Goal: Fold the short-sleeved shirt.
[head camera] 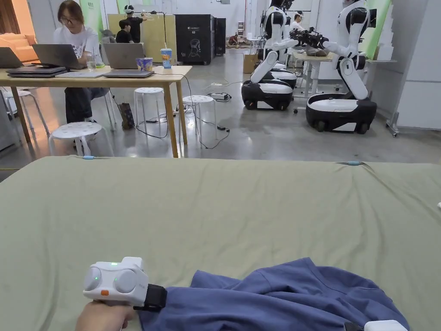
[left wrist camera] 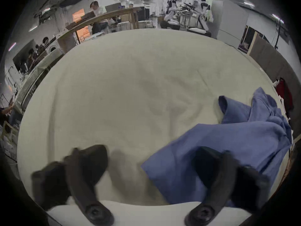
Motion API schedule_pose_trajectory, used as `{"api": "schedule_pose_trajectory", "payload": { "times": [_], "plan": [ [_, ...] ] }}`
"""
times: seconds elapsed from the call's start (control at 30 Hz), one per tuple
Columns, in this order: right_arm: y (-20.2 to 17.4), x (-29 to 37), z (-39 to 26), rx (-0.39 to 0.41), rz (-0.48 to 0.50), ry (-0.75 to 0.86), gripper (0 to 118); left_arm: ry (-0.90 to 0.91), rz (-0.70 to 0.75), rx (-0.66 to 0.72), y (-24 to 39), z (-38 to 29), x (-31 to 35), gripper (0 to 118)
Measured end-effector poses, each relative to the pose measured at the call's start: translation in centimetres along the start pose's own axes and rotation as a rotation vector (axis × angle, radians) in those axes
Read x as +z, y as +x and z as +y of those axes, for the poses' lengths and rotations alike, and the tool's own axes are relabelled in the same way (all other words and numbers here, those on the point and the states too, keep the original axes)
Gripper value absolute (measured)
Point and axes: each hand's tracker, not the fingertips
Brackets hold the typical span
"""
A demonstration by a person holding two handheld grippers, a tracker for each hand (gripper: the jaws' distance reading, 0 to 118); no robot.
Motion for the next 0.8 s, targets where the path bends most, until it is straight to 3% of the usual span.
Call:
{"api": "schedule_pose_trajectory", "payload": {
  "times": [0.1, 0.13, 0.17, 0.2, 0.23, 0.3, 0.4, 0.67, 0.8],
  "plan": [
    [0.5, -0.4, -0.1, 0.001, -0.004, -0.003, 0, -0.016, 0.004, 0.018, 0.3, -0.3, 0.2, 85],
    [0.7, -0.4, -0.1, 0.001, -0.009, -0.006, 0, -0.016, 0.005, 0.016, 0.5, -0.3, 0.5, 70],
    [1.0, -0.3, -0.2, 0.000, -0.012, -0.007, 0, -0.010, 0.006, 0.008, 0.7, -0.2, 0.9, 49],
    [1.2, -0.3, -0.2, -0.003, -0.016, -0.007, 0, 0.025, 0.024, -0.020, 1.1, -0.3, 1.6, 18],
    [1.4, -0.3, -0.2, -0.007, -0.024, -0.012, 0, 0.042, 0.038, -0.053, 1.7, -0.4, 2.0, 0],
    [2.2, -0.3, 0.0, -0.015, -0.041, -0.016, 0, 0.060, 0.079, -0.112, 2.5, -0.9, 2.7, 0],
    [4.3, -1.3, 0.1, -0.022, -0.061, -0.033, 0, 0.111, 0.063, -0.074, 2.2, -0.8, 4.9, 0],
    [14.7, -8.0, 2.9, -0.134, -0.103, -0.198, 0, 0.242, -0.053, -0.069, 3.3, -2.4, 11.0, 0],
    [17.4, -13.6, 3.7, -0.095, -0.106, -0.329, 0, 0.249, -0.071, -0.068, 4.0, -2.9, 11.8, 0]
  ]
}}
